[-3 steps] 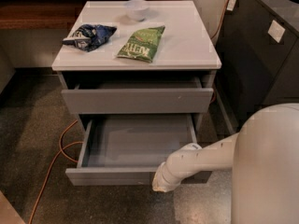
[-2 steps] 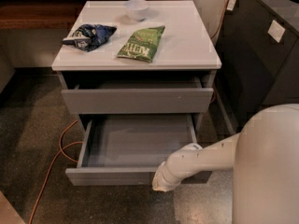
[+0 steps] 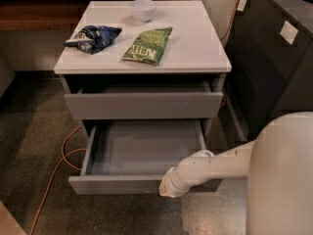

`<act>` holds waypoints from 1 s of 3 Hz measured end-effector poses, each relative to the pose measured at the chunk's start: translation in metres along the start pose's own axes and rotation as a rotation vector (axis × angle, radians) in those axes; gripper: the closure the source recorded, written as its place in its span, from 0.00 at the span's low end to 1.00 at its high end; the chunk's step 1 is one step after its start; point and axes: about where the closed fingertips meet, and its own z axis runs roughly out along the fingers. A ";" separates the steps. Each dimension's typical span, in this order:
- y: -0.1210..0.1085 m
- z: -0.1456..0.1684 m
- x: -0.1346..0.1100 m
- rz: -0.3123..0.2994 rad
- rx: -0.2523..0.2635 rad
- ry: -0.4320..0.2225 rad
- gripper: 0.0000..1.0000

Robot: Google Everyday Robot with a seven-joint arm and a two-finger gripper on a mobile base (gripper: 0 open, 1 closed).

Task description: Close middle drawer

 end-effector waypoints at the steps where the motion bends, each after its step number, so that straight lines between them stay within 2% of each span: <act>1: -0.009 0.002 0.002 -0.001 0.023 -0.006 1.00; 3: -0.035 0.003 0.005 -0.016 0.087 -0.006 1.00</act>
Offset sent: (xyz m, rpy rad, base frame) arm 0.0360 -0.0037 -0.0011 0.0079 -0.0959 -0.0195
